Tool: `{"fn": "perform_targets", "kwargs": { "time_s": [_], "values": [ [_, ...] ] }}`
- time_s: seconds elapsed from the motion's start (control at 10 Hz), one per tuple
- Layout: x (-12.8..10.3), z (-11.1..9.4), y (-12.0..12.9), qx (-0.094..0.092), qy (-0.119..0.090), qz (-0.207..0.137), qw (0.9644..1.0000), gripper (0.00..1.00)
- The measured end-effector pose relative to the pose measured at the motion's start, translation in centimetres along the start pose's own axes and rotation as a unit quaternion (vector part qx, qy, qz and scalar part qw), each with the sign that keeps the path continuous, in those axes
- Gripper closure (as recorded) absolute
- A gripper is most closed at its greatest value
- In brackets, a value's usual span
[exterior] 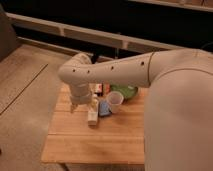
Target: Push the ceramic bowl across the table
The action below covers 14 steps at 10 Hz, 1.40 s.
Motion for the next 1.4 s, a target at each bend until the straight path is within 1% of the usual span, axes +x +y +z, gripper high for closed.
{"fn": "perform_targets", "kwargs": {
  "time_s": [0.2, 0.3, 0.4, 0.5, 0.6, 0.7, 0.8, 0.9, 1.0, 1.3, 1.4],
  "values": [
    [-0.1, 0.0, 0.0, 0.001, -0.002, -0.002, 1.0000, 0.35],
    [-0.4, 0.0, 0.0, 0.002, -0.007, -0.003, 1.0000, 0.35],
    [-2.0, 0.1, -0.9, 0.002, -0.032, -0.005, 0.9995, 0.35],
    [-4.2, 0.1, -2.7, 0.006, -0.058, -0.006, 0.9983, 0.35],
    [-5.7, 0.1, -3.8, 0.003, -0.073, -0.010, 0.9972, 0.35],
    [-7.3, 0.2, -4.9, -0.006, -0.086, -0.019, 0.9961, 0.35],
    [-9.1, 0.4, -6.3, -0.019, -0.097, -0.024, 0.9949, 0.35],
    [-10.6, 0.5, -7.8, -0.027, -0.104, -0.021, 0.9940, 0.35],
    [-11.4, 0.6, -9.0, -0.031, -0.108, -0.017, 0.9935, 0.35],
    [-11.5, 0.6, -8.6, -0.035, -0.108, -0.020, 0.9934, 0.35],
    [-11.2, 0.5, -8.9, -0.025, -0.109, -0.021, 0.9935, 0.35]
  ]
}}
